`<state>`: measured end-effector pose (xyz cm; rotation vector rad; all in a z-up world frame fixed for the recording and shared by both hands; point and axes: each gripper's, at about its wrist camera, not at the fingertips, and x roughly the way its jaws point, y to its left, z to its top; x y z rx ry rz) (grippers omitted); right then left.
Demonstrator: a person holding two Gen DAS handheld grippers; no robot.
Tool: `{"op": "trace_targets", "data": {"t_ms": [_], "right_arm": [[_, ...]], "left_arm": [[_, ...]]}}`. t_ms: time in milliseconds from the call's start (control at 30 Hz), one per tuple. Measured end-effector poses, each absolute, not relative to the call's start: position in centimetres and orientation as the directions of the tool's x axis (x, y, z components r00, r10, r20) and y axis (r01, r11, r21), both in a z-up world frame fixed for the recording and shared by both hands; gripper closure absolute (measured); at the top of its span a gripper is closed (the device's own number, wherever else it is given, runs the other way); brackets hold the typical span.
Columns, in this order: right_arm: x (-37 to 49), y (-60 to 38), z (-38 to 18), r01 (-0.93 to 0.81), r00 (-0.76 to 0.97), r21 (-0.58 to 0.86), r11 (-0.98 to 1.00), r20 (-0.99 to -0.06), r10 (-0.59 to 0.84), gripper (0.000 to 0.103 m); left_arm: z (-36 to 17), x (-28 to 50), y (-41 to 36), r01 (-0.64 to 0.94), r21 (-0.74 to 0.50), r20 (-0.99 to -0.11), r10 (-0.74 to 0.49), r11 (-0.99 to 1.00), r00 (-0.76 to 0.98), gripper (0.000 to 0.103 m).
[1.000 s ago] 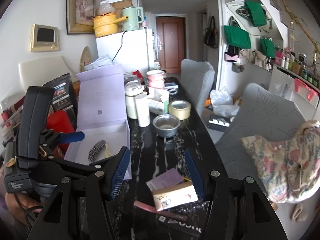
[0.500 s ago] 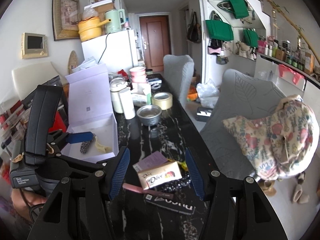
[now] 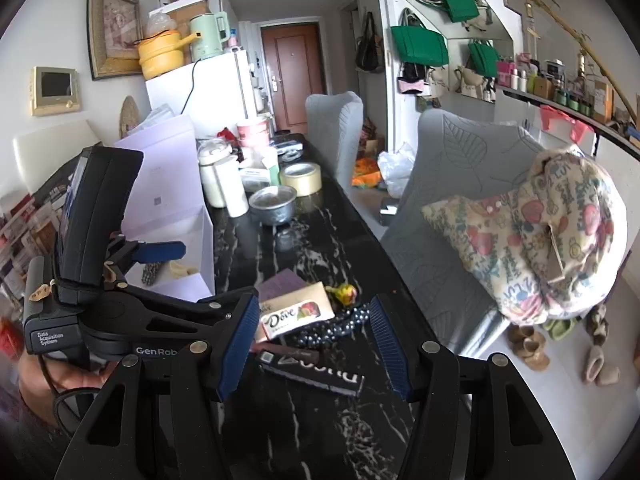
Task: Organize rigid objects
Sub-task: 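Lower the left tool onto the Dove chocolate box and grasp it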
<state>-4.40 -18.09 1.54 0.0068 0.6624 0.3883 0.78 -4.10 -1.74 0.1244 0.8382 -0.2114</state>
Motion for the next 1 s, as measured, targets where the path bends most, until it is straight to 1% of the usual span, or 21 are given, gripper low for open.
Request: {"op": "trace_targets", "data": {"t_ms": [267, 600, 733, 833, 1000], "right_arm": [[-4.0, -19.1, -1.1, -0.362, 0.684, 0.161, 0.918, -0.623, 0.379, 0.045], [-3.2, -19.6, -4.7, -0.378, 0.633, 0.201, 0.904, -0.657, 0.411, 0.045], [-2.7, -19.8, -5.9, -0.389, 0.608, 0.226, 0.893, -0.665, 0.433, 0.045], [-2.2, -19.9, -6.9, -0.390, 0.591, 0.234, 0.891, -0.678, 0.437, 0.045], [-1.4, -20.1, -7.9, -0.386, 0.563, 0.255, 0.887, -0.697, 0.445, 0.045]], "left_arm": [[-4.6, 1.5, -5.0, 0.239, 0.035, -0.779, -0.124, 0.970, 0.615, 0.000], [-7.7, 2.5, -5.8, 0.255, 0.099, -0.806, -0.072, 0.962, 0.588, 0.000], [-8.8, 3.1, -5.7, 0.242, 0.158, -0.803, -0.018, 0.957, 0.596, 0.000], [-9.5, 3.7, -5.5, 0.244, 0.151, -0.814, -0.019, 0.958, 0.580, 0.000], [-10.7, 4.6, -6.0, 0.260, 0.184, -0.829, 0.007, 0.948, 0.559, 0.000]]}}
